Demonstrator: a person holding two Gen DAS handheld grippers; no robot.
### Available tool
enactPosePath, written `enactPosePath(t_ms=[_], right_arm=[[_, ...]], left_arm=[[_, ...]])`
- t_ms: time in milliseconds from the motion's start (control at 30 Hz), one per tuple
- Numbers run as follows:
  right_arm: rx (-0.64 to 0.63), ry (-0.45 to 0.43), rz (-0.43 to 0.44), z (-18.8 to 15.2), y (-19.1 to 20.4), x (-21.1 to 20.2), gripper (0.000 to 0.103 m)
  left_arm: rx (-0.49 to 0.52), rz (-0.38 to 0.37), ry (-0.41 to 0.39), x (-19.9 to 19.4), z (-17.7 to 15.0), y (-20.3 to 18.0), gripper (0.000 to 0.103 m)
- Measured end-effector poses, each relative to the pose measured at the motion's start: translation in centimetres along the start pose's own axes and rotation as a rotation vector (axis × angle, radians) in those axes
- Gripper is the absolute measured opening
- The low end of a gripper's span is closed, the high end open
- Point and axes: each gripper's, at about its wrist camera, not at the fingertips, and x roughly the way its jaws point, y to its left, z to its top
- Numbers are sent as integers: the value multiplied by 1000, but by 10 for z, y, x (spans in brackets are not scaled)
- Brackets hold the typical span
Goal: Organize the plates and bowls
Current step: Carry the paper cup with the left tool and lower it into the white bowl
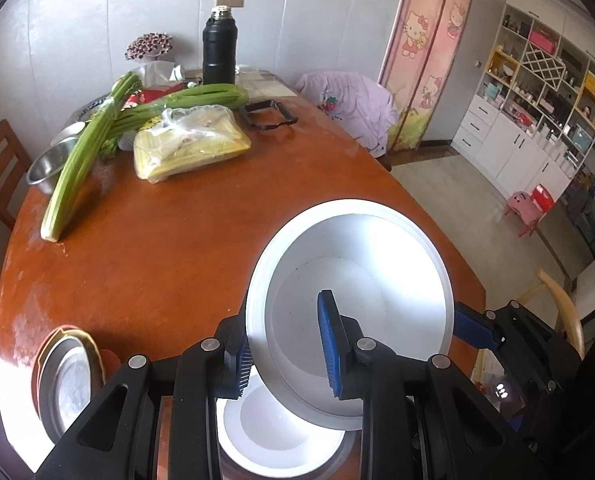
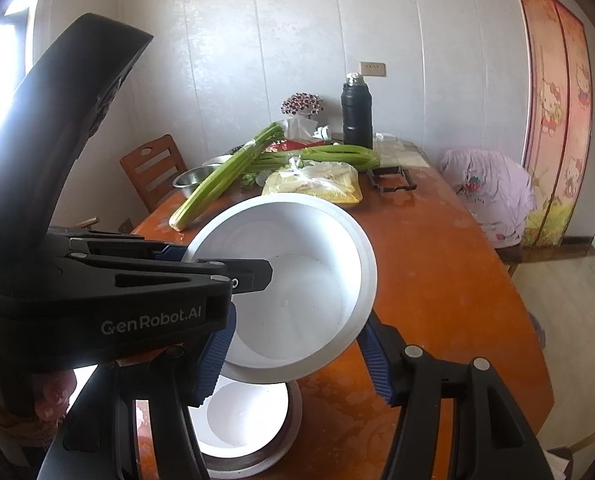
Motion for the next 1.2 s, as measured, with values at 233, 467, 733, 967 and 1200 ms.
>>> enactPosePath(t_ms=[233, 467, 733, 967, 1200], right_arm=[[-18, -17, 23, 0, 10, -11, 61], [-40, -21, 64, 0, 22, -19, 60], [-61, -15, 107, -4, 35, -26, 61], [-70, 11, 131, -11, 41, -23, 61], [-70, 52, 140, -22, 38, -16, 61]], left_arm=[[-7, 11, -22, -22, -8, 3, 29], [-7, 46, -39, -40, -18, 5, 38], [-34, 57, -38, -51, -30, 15, 39], [-48, 57, -24, -49, -43, 21, 39], [-58, 53, 13, -36, -53, 21, 39]])
